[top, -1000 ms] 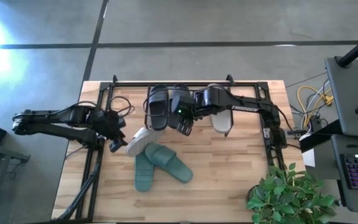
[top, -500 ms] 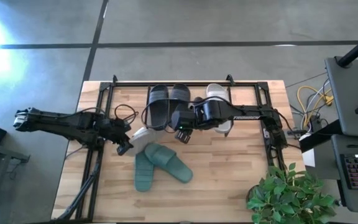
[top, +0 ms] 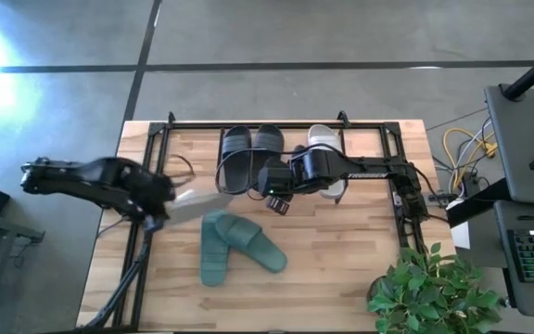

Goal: Pick and place slides into the shelf
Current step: Put the gray slide on the shelf

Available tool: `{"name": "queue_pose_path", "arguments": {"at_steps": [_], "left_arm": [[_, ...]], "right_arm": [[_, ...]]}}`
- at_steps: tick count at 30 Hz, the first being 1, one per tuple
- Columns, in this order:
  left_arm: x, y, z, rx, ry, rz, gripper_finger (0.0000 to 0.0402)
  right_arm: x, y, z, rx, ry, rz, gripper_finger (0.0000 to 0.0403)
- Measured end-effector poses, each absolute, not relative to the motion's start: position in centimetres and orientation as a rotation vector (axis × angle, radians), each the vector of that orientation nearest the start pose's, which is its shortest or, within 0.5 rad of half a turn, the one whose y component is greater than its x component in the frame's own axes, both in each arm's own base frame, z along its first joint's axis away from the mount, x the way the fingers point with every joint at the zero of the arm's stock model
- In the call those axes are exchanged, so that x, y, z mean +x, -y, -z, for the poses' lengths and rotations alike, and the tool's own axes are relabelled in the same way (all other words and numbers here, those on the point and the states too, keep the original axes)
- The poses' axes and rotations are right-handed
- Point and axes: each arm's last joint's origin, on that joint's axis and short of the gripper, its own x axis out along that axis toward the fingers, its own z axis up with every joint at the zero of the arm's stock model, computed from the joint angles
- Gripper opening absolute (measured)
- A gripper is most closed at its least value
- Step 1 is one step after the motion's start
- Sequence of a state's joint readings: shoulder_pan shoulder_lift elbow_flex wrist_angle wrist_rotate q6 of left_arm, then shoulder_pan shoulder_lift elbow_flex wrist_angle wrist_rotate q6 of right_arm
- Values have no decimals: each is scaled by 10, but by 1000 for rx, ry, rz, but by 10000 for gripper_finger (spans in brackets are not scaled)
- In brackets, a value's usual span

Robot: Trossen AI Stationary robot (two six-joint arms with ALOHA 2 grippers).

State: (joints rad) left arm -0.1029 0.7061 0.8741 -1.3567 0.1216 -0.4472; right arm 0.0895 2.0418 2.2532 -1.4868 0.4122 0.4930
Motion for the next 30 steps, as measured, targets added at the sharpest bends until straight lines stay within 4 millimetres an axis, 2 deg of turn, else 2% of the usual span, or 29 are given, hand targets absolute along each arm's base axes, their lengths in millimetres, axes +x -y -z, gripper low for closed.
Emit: {"name": "queue_pose_path", "arguments": {"at_steps": [3,7,12,22,26,30], "left_arm": [[66,9,-326,-297,-1115,-52,17],[51,5,-378,-104,-808,-1,14],[40,2,-407,72,-705,25,12],[49,4,-400,87,-846,62,12],[54,4,-395,102,-862,65,12],[60,5,-392,103,-863,70,12]], "right_arm": [[390,-23,-358,111,-1157,586,155],[385,-21,-363,119,-1162,585,140],[366,-21,-387,154,-1115,528,119],[306,-10,-449,225,-857,674,94],[294,-7,-459,219,-803,711,93],[292,-6,-459,216,-806,720,93]]}}
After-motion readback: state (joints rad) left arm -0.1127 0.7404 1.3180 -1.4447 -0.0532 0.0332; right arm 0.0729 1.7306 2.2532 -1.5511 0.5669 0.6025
